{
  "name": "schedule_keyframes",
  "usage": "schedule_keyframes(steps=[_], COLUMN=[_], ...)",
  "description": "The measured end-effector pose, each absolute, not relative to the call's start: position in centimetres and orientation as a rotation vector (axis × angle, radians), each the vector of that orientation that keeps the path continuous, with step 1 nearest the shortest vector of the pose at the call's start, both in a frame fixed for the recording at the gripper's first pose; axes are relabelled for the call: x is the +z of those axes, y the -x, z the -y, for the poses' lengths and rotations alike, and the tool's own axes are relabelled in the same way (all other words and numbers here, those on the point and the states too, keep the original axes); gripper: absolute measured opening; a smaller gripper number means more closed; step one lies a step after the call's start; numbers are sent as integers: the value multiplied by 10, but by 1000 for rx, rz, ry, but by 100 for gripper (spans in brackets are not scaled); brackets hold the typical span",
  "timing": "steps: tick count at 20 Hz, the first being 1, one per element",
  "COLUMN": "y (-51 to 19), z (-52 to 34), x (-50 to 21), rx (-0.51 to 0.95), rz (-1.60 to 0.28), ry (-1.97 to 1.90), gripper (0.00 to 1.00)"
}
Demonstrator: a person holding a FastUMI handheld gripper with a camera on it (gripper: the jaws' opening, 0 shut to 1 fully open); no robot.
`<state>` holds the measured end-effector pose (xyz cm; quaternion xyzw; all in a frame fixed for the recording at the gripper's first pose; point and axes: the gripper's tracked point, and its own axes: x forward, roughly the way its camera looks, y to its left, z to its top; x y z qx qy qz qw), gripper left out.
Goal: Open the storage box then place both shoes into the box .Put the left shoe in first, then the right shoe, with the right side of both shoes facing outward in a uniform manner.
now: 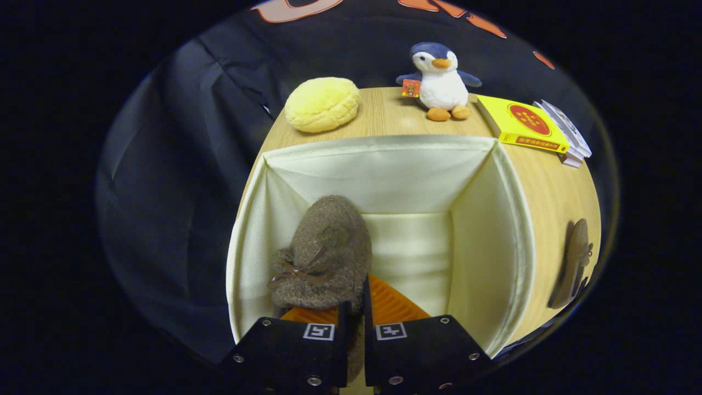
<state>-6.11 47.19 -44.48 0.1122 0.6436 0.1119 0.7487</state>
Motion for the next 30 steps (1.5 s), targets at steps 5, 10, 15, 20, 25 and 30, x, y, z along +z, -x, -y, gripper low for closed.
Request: schedule_keyframes(steps=[5,10,15,20,25,30], y=[77,66,50,51,43,58], z=[-473,-460,-425,-374,-285,-190], x=[-431,-384,-330,-300,-310,-353], rx=[366,486,591,614,491,336], rz=[-1433,-1342,-1143,-1061,-1022,-1090], ry=[-290,-386,-367,-358,-362,-337], gripper=[36,53,75,95,97,96])
